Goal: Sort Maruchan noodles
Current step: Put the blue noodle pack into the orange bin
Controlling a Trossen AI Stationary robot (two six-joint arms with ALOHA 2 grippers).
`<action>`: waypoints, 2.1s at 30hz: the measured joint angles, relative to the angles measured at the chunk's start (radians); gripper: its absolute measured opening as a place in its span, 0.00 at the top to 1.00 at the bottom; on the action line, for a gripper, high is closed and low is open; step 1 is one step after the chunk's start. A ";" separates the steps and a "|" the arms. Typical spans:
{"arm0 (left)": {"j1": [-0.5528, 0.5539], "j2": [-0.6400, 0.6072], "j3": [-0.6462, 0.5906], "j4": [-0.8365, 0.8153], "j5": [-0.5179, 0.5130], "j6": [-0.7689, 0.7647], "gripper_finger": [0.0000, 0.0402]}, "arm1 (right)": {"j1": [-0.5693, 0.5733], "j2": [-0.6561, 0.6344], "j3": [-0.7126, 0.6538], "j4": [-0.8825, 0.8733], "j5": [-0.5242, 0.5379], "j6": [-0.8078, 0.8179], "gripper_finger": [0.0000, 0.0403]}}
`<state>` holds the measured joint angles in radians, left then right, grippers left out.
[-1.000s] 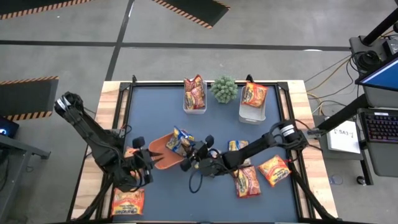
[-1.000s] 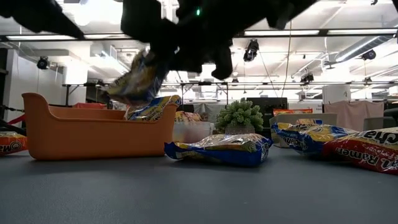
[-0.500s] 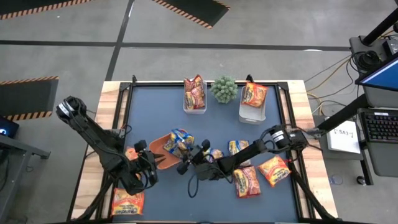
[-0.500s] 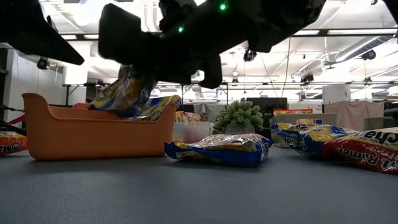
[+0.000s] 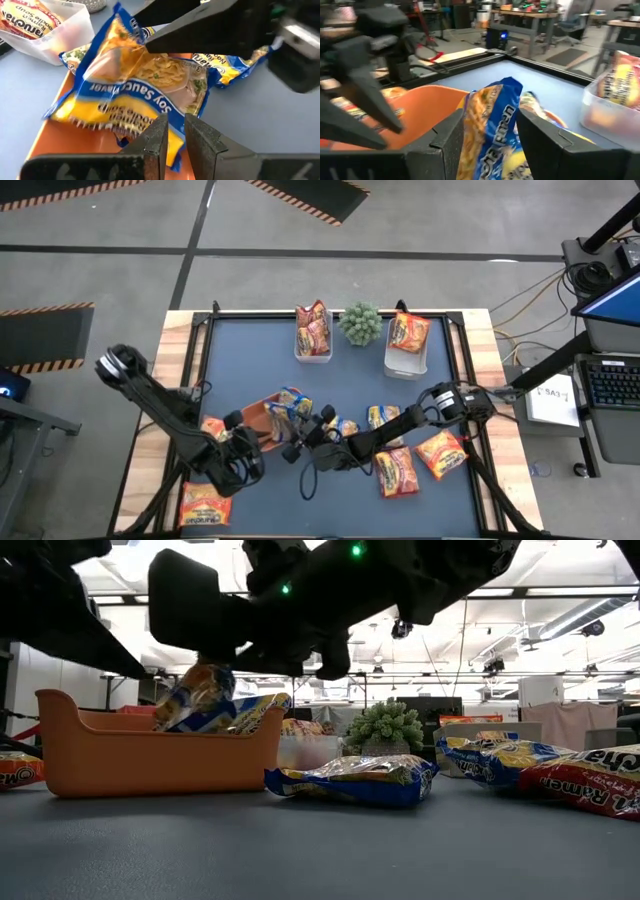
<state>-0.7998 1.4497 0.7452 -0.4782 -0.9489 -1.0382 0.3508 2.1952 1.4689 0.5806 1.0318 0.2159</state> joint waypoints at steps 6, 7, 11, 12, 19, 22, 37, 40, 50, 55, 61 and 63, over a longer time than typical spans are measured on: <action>0.024 0.028 0.006 0.000 0.050 0.015 0.88 | 0.000 0.000 0.000 -0.002 -0.046 -0.032 0.58; 0.026 0.029 0.006 -0.001 0.056 0.015 0.88 | 0.001 -0.001 0.000 -0.003 -0.047 -0.049 0.59; 0.036 0.031 0.006 -0.003 0.079 0.015 0.88 | 0.008 -0.016 -0.001 -0.009 -0.047 -0.109 0.61; 0.039 0.031 0.005 -0.003 0.079 0.016 0.88 | 0.010 -0.025 -0.001 -0.011 -0.047 -0.122 0.61; 0.056 0.031 0.005 -0.005 0.079 0.019 0.88 | 0.012 -0.139 -0.001 -0.286 -0.082 -0.066 0.63; 0.056 0.031 0.005 -0.005 0.079 0.019 0.88 | -0.007 -0.210 -0.001 -0.467 -0.225 0.012 0.63; 0.058 0.031 0.004 -0.009 0.097 0.016 0.88 | -0.122 -0.376 -0.001 -0.794 -0.804 0.106 0.66; 0.068 0.031 0.004 -0.021 0.097 0.016 0.88 | -0.116 -0.376 -0.001 -0.822 -0.804 0.106 0.66; 0.122 0.031 0.004 -0.037 0.096 0.016 0.88 | -0.074 -0.378 -0.001 -1.065 -0.805 0.135 0.71; 0.121 0.031 0.007 -0.034 0.096 0.024 0.88 | -0.064 -0.391 -0.001 -1.166 -0.804 0.181 0.73; 0.121 0.031 0.031 -0.033 0.096 0.054 0.88 | -0.048 -0.420 -0.002 -1.195 -0.804 0.187 0.76; 0.121 0.031 0.047 -0.030 0.096 0.082 0.88 | -0.043 -0.430 -0.007 -1.198 -0.804 0.188 0.78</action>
<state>-0.6785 1.4803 0.7923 -0.5081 -0.8532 -0.9562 0.3080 1.7655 1.4623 -0.6178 0.2274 0.4041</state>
